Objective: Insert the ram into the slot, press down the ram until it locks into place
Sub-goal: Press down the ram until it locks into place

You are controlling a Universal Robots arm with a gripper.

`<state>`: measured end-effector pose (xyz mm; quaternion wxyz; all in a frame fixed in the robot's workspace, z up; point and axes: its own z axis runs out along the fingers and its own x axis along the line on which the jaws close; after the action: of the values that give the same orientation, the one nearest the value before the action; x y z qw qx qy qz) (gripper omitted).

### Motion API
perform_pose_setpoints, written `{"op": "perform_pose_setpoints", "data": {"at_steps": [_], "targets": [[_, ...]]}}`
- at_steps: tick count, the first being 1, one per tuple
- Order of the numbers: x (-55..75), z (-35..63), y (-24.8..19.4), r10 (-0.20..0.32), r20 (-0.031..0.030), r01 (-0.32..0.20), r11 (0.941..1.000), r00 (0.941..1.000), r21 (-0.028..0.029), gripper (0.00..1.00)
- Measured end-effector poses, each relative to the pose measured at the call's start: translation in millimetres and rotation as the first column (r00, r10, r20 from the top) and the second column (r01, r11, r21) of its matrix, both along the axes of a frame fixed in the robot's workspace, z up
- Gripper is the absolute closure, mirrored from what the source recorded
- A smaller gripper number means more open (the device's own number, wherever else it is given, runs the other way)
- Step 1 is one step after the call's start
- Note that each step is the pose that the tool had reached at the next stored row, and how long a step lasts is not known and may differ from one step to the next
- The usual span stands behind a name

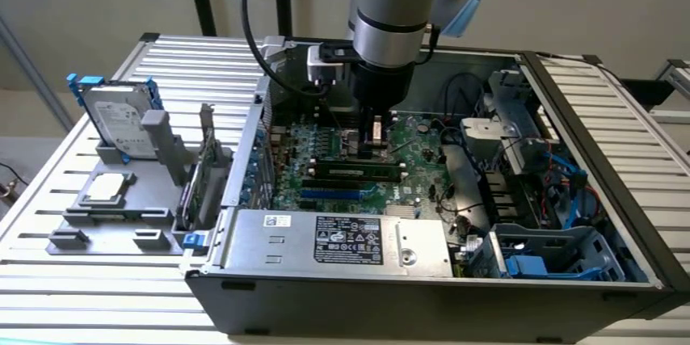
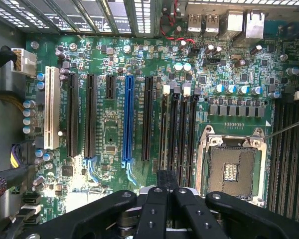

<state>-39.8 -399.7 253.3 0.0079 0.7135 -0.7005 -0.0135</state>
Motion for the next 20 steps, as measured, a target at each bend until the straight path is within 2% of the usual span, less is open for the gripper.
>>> {"op": "perform_pose_setpoints", "data": {"at_steps": [8,20], "targets": [[-5.4,-4.8,0.3,0.000,0.0005,0.000,1.0000,1.0000,-0.0001,0.90],[-5.5,-21.7,1.3,0.000,0.0006,0.000,1.0000,1.0000,0.0000,0.90]]}}
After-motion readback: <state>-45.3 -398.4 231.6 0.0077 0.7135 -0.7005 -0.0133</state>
